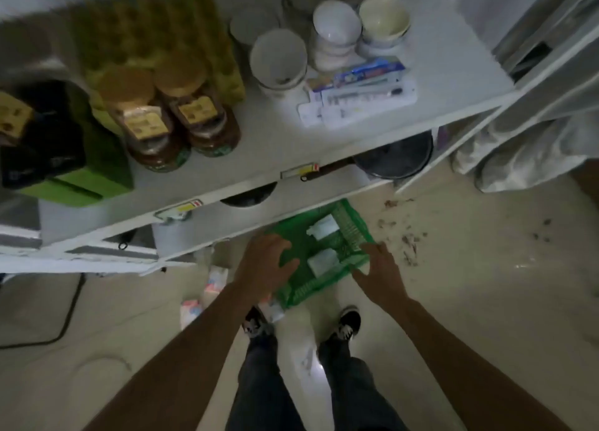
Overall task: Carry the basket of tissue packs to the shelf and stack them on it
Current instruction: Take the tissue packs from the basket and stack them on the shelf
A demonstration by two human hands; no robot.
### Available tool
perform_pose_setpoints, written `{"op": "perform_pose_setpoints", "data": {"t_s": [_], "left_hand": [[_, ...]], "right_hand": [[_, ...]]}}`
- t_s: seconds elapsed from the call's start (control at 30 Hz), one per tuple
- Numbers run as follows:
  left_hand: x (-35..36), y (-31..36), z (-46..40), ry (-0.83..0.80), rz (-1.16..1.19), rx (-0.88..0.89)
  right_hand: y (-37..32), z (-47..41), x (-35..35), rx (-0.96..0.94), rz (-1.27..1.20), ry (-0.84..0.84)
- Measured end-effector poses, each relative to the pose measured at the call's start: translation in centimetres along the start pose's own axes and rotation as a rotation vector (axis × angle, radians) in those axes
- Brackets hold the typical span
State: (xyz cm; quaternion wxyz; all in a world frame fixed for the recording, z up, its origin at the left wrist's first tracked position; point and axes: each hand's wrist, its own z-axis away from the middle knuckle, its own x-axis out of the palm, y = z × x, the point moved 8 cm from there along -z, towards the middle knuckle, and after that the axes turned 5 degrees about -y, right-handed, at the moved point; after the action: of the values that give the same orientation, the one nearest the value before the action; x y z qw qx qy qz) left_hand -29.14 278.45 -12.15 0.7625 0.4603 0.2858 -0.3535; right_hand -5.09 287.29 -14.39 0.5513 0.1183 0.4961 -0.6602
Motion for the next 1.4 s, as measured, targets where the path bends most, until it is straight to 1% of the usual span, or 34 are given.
{"op": "perform_pose_setpoints", "data": {"t_s": [0.13, 0.23, 0.37, 0.53, 0.67, 0.87, 0.97, 1.1, 1.17, 1.33, 1.4], "left_hand": [[6.8, -2.8, -3.6, -0.067, 0.111, -0.104], [12.5, -5.5, -6.7, -0.151, 0.159, -0.158], [19.9, -9.3, -12.2, -0.229, 0.173, -0.196], [29.2, -13.4, -19.1, -0.257, 0.165, -0.164], [36.6, -16.9, -22.3, -0.310, 0.118, -0.165], [45.8, -22.6, -24.7, -0.367, 0.131, -0.264], [49.2, -25.1, -26.0, -0.389, 0.186, -0.320], [51.9, -27.3, -27.9, -0.368, 0.253, -0.376], [52.9, -27.8, -28.9, -0.358, 0.280, -0.389], [54.9, -28.1, -30.5, -0.374, 0.318, -0.377], [55.4, -28.0, -31.4, -0.397, 0.324, -0.359]], "right_hand": [[6.1, -2.9, 5.7, 0.150, -0.054, -0.147], [10.5, -5.1, 10.6, 0.233, -0.068, -0.249], [15.8, -9.4, 16.7, 0.282, -0.067, -0.296], [21.2, -16.8, 23.2, 0.229, 0.007, -0.305], [24.9, -22.3, 27.6, 0.201, 0.077, -0.319], [28.2, -28.6, 32.3, 0.146, 0.143, -0.311], [28.9, -31.6, 34.1, 0.141, 0.147, -0.310], [30.1, -34.8, 36.2, 0.224, 0.079, -0.331], [30.6, -36.1, 36.7, 0.259, 0.048, -0.309], [32.1, -38.1, 37.7, 0.417, -0.207, -0.259], [33.0, -39.1, 37.9, 0.500, -0.333, -0.214]]}}
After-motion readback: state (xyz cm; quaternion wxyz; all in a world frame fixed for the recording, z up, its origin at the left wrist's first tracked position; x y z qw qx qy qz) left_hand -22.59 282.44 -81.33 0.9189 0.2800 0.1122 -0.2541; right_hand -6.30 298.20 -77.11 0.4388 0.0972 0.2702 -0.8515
